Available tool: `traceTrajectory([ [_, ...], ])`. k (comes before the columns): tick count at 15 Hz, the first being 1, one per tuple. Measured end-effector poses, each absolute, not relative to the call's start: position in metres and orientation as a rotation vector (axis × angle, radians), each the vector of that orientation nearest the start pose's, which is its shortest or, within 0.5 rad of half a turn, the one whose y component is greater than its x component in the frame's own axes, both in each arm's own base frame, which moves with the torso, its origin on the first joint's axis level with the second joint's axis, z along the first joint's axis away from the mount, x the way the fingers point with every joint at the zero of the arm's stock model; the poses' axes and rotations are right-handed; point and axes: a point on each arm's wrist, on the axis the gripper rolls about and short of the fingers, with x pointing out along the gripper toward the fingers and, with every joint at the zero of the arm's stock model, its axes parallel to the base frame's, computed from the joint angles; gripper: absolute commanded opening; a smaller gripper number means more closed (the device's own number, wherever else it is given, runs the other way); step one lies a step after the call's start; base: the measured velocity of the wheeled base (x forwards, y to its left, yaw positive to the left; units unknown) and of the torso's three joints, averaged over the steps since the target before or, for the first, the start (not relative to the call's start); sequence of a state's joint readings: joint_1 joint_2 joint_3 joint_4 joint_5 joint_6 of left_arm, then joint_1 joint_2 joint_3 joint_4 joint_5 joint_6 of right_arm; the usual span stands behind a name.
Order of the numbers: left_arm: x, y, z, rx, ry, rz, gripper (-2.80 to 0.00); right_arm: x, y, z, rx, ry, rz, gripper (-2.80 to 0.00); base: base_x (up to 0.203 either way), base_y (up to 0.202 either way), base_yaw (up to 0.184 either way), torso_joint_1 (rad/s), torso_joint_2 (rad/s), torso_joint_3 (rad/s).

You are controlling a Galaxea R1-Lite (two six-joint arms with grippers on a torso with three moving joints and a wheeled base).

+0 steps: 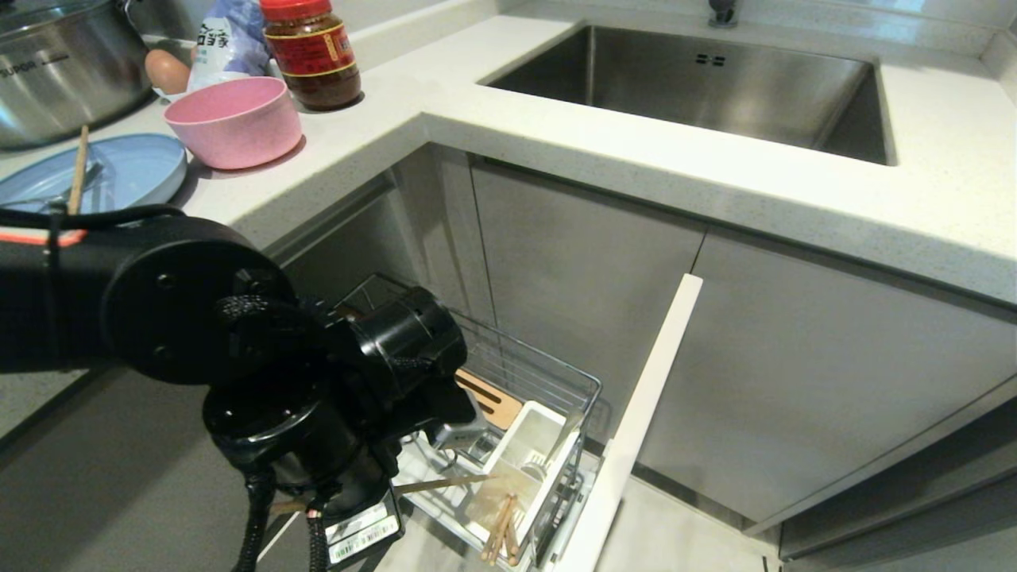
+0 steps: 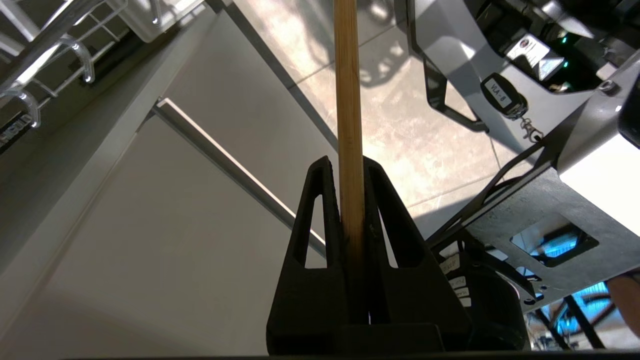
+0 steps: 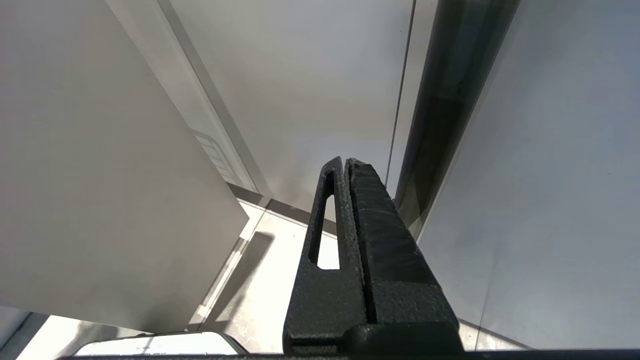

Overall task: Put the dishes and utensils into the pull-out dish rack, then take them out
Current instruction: Pick up the chopsticks and place it in the cupboard

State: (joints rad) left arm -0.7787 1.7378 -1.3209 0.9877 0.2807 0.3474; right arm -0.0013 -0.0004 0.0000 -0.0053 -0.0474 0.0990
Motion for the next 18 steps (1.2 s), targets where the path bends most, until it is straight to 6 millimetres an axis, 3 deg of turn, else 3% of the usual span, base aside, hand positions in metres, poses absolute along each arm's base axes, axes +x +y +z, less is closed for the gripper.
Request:
traceTrajectory([
  [18, 0.242, -0.234, 0.139, 1.070, 1.269, -0.645, -2.80, -0.023, -0.001, 0.076, 0.099, -0.009, -0.048, -2.80, 0.000, 0.000, 0.000, 0.000, 0.00, 0.000],
])
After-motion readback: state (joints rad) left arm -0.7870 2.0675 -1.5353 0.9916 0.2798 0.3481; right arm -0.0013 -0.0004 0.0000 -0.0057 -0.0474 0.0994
